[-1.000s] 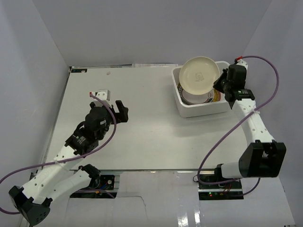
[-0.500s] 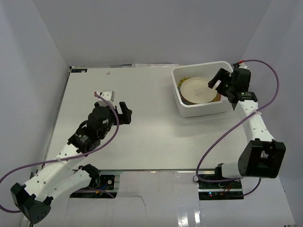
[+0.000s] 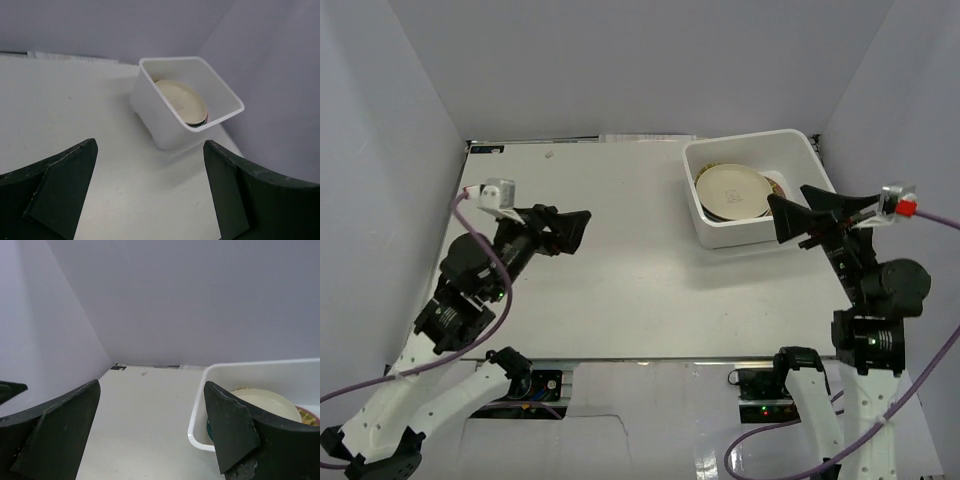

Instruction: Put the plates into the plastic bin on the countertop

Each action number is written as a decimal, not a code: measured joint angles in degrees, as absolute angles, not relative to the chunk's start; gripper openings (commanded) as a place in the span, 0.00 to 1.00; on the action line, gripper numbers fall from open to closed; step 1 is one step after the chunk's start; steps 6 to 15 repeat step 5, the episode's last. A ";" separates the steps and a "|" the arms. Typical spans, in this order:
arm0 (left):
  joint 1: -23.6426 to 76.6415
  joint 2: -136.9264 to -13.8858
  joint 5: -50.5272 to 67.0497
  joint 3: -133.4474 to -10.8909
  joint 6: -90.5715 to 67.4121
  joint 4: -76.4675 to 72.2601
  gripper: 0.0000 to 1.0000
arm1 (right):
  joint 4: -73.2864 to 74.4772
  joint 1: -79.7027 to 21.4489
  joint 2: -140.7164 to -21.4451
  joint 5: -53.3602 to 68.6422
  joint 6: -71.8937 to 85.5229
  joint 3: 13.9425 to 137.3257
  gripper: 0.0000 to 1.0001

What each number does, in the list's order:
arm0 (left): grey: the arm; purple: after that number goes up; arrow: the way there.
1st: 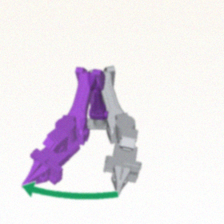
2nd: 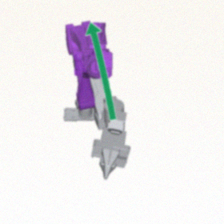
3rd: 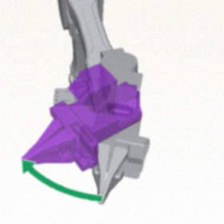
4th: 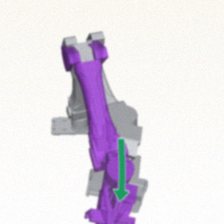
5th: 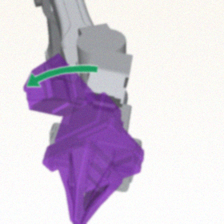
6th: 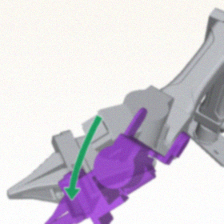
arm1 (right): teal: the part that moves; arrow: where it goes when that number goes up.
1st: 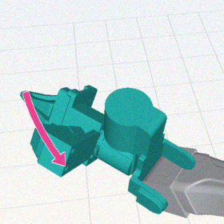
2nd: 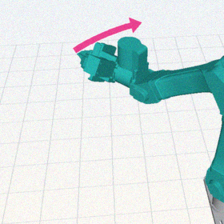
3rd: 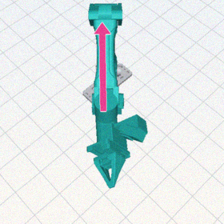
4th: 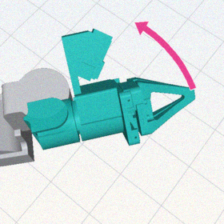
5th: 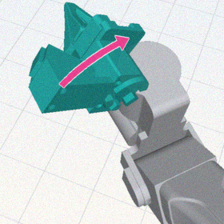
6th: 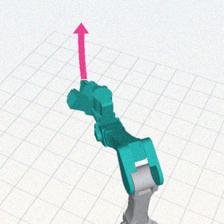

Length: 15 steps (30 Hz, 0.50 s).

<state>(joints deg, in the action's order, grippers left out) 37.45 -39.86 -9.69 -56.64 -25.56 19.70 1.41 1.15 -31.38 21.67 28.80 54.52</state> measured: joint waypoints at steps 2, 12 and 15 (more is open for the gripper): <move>37.45 -35.86 -9.74 -57.30 -25.61 18.92 0.98 | 1.08 1.10 -26.57 21.63 27.92 53.15 0.90; 37.45 -30.39 -9.89 -57.17 -25.91 18.37 0.98 | -0.38 1.10 -22.15 20.53 26.81 51.07 0.90; 37.45 -30.39 -9.89 -57.17 -25.91 18.37 0.98 | -0.38 1.10 -22.15 20.53 26.81 51.07 0.90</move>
